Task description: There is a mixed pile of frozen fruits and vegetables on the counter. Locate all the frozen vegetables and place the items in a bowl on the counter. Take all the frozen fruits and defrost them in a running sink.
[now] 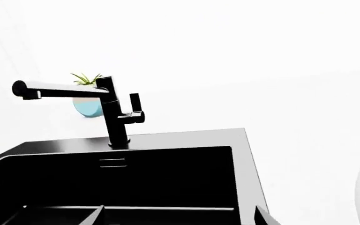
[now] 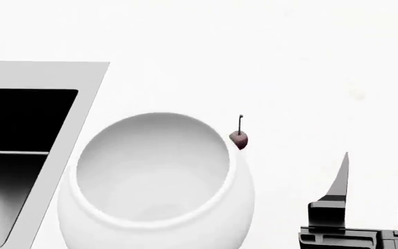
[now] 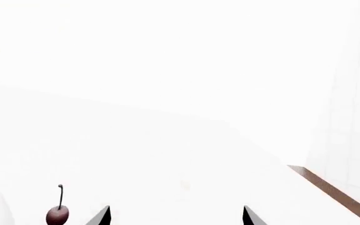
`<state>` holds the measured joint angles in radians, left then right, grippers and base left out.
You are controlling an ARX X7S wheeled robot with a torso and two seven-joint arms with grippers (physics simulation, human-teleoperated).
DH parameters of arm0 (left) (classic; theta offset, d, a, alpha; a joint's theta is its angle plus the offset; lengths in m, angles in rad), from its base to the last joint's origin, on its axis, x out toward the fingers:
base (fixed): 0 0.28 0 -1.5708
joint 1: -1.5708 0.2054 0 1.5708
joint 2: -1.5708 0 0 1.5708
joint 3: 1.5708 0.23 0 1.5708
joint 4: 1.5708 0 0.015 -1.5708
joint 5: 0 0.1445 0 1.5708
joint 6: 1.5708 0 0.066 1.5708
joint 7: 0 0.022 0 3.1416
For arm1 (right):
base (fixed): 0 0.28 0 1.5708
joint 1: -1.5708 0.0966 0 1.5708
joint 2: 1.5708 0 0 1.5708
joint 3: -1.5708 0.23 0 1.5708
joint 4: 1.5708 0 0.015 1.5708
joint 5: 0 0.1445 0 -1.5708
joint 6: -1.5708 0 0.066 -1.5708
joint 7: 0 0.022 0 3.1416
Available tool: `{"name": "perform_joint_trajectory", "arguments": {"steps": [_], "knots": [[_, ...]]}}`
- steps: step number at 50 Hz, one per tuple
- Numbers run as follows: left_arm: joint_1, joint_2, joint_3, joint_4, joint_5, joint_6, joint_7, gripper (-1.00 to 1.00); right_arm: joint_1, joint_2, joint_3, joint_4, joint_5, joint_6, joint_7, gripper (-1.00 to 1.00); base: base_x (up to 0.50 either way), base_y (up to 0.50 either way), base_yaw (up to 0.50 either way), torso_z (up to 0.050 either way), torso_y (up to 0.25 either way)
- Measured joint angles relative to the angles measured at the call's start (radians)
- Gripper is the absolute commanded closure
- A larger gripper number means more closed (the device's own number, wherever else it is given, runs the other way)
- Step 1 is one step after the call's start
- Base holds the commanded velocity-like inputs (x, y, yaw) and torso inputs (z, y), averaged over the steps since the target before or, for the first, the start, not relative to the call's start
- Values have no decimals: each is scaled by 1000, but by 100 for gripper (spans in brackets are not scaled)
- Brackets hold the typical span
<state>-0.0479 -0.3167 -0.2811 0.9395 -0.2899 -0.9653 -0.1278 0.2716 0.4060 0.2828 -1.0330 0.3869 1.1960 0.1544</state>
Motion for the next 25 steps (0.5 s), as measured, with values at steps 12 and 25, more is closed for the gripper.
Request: {"name": "perform_joint_trajectory", "arguments": {"steps": [12, 25], "knots": [[3, -6, -21, 12, -12, -13, -3, -100, -13, 37, -16, 2, 69, -18, 60, -100, 290, -18, 0, 0, 1], [-14, -10, 2, 3, -10, -20, -22, -100, -19, 61, -14, 3, 115, -28, 97, -100, 278, -7, 0, 0, 0]]}}
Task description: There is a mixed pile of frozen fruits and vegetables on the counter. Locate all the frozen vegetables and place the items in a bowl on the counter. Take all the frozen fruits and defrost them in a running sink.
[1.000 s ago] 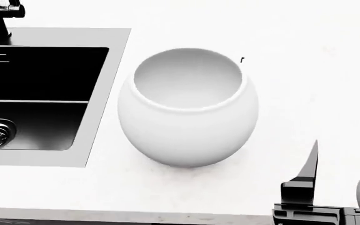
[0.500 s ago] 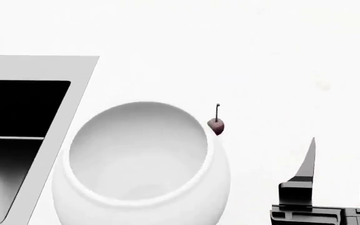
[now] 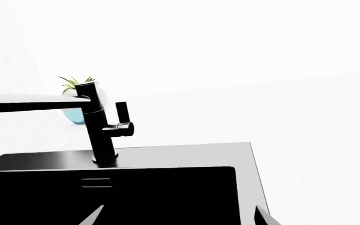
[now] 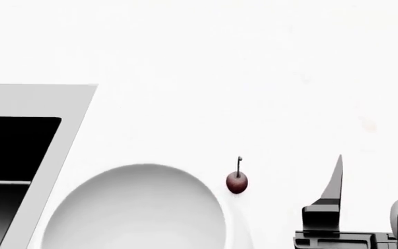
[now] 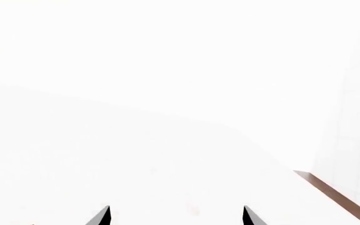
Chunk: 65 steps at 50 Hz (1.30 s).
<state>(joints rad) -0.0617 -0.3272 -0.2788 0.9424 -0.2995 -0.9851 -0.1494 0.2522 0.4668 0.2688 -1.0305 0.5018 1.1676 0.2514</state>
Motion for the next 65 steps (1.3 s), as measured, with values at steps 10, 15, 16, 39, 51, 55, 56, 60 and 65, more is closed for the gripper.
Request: {"name": "perform_joint_trajectory", "arguments": {"steps": [10, 15, 16, 39, 51, 55, 56, 60, 65], "knots": [[4, -2, -1, 3, -7, -1, -3, -100, -1, 1, 6, 13, 34, -19, 12, -100, 67, -8, 0, 0, 1], [12, -4, -19, 17, -19, -6, 1, -100, 25, -2, 2, 41, 51, -16, 18, -100, 0, 0, 0, 0, 0], [14, -4, -21, 19, -20, -5, 2, -100, 37, -1, -2, 51, 55, -12, 18, -100, 0, 0, 0, 0, 0], [29, -19, -61, 47, -63, -21, 1, -100, 538, -37, -180, 698, 202, 181, -166, -100, 0, 0, 0, 0, 0], [17, -26, -57, 42, -77, -29, -13, -100, 721, -85, -288, 1070, 216, 228, -267, -100, 0, 0, 0, 0, 0], [21, -28, -65, 44, -86, -27, -13, -100, 773, -105, -321, 1193, 207, 220, -296, -100, 0, 0, 0, 0, 0], [22, -29, -67, 44, -88, -27, -13, -100, 785, -110, -326, 1222, 206, 221, -302, -100, 0, 0, 0, 0, 0], [32, -29, -74, 41, -92, -16, -11, -100, 824, -130, -343, 1320, 202, 218, -321, -100, 0, 0, 0, 0, 0], [35, -30, -80, 40, -99, -12, -13, -100, 863, -151, -380, 1428, 188, 204, -349, -100, 0, 0, 0, 0, 0]]}}
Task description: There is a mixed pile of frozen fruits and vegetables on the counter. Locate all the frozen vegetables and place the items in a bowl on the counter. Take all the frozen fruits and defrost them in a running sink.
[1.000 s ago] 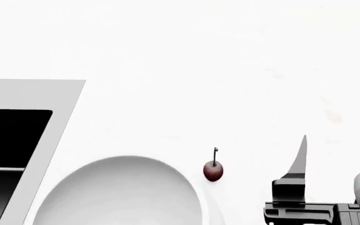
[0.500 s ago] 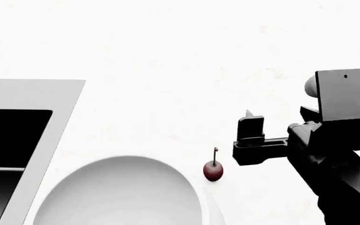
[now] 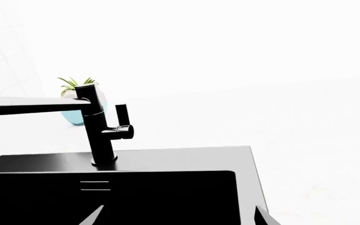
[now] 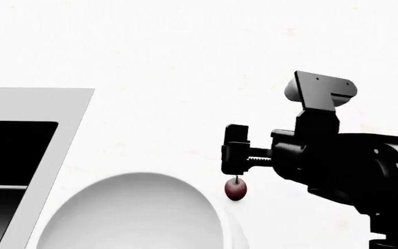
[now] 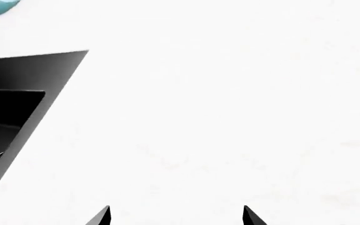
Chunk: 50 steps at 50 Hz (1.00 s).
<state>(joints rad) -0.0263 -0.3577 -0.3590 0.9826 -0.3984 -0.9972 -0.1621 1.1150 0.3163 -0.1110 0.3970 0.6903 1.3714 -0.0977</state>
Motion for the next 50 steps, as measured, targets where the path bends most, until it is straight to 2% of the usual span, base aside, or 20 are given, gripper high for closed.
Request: {"name": "perform_joint_trajectory", "arguments": {"steps": [5, 19, 24, 25, 32, 40, 50], "knots": [[2, -1, 2, -7, -1, 9, -3, -100, 25, -19, -46, 92, -20, -25, -30, -100, 0, 0, 0, 0, 0], [65, -7, -88, 21, -50, 26, 22, -100, 69, -67, -118, 305, -54, -95, -96, -100, 0, 0, 0, 0, 0], [39, -13, -59, 10, -47, 16, 1, -100, 92, -80, -134, 376, -68, -126, -116, -100, 0, 0, 0, 0, 0], [35, -14, -53, 7, -45, 16, -3, -100, 96, -82, -135, 386, -70, -133, -119, 100, 0, 0, 0, 0, 0], [13, -19, -20, -7, -41, 10, -24, -100, 99, -85, -128, 391, -68, -151, -133, 100, 0, 0, 0, 0, 0], [-16, -22, 21, -24, -34, 7, -48, -100, 79, -71, -104, 299, -51, -124, -96, 100, 0, 0, 0, 0, 0], [18, -25, 1, -19, -45, 32, -40, -100, 6, -18, -29, -24, -6, -83, 2, 100, 0, 0, 0, 0, 0]]}}
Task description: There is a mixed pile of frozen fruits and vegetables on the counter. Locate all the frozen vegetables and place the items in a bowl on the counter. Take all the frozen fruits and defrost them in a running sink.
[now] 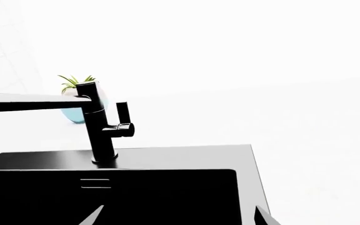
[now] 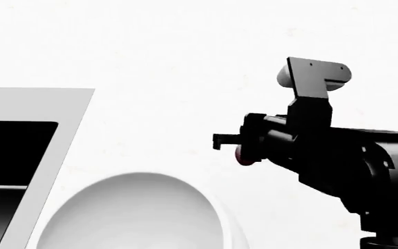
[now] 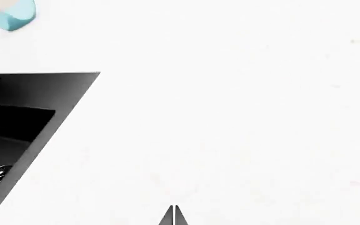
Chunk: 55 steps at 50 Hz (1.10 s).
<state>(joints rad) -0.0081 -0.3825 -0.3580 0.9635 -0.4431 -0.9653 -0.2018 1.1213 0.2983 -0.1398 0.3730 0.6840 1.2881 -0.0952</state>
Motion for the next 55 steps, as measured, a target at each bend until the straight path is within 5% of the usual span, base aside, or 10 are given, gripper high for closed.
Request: {"name": "perform_joint_trajectory", "arguments": {"steps": [14, 22, 34, 55], "knots": [[-5, -9, 8, 9, -14, -13, -16, -100, -219, 129, 134, -653, 73, 67, 174, 100, 0, 0, 0, 0, 0], [-1, -11, 34, -4, -5, 10, -25, -100, -462, 150, 212, -954, 53, -30, 252, 100, 0, 0, 0, 0, 0], [-25, -8, 112, -38, 28, 52, -43, -100, -743, 164, 294, -1122, 2, -174, 289, 100, -84, 0, 0, 0, 0], [3, -23, 105, -10, 15, 60, -48, -100, -833, 164, 395, -1236, 36, -142, 373, 100, -500, 0, 0, 0, 0]]}}
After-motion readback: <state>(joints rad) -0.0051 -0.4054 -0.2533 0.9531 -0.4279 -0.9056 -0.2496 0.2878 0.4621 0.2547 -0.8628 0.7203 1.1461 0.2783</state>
